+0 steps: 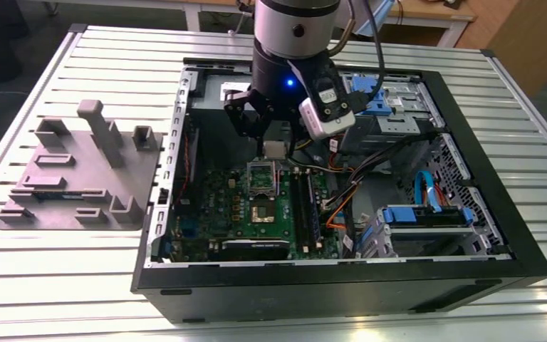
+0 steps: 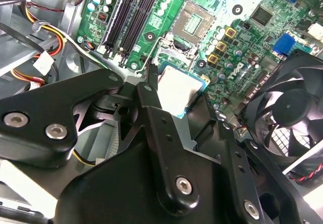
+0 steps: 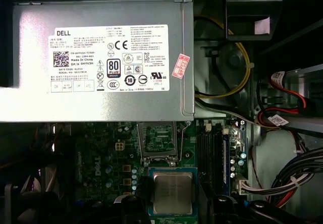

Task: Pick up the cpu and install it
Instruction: 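Place the cpu into insertion slot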

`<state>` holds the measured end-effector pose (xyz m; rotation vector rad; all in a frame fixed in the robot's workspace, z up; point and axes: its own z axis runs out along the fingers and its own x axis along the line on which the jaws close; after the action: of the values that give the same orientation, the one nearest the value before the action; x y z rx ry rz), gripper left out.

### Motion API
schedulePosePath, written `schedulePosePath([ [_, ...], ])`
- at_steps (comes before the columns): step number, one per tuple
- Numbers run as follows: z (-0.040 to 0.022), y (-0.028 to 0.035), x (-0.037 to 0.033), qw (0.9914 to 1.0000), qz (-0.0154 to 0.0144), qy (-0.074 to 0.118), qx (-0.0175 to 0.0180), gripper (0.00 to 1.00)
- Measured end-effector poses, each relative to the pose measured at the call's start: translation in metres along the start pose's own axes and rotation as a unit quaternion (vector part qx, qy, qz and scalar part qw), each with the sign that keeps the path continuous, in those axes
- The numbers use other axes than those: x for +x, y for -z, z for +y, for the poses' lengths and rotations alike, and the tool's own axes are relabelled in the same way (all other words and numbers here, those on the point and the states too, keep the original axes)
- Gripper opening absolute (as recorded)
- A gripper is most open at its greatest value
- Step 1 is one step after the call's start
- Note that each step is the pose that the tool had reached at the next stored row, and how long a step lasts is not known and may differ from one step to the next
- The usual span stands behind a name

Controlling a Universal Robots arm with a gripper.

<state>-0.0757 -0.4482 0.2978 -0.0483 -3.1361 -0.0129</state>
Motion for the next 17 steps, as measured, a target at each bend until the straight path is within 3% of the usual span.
schedulePosePath([
  [11, -0.0001, -0.0006, 0.0000, 1.00000, -0.0001, 0.000, -0.0001, 0.47],
  [17, -0.0009, -0.0029, -0.0001, 0.99990, 0.0001, 0.014, 0.0001, 0.47],
])
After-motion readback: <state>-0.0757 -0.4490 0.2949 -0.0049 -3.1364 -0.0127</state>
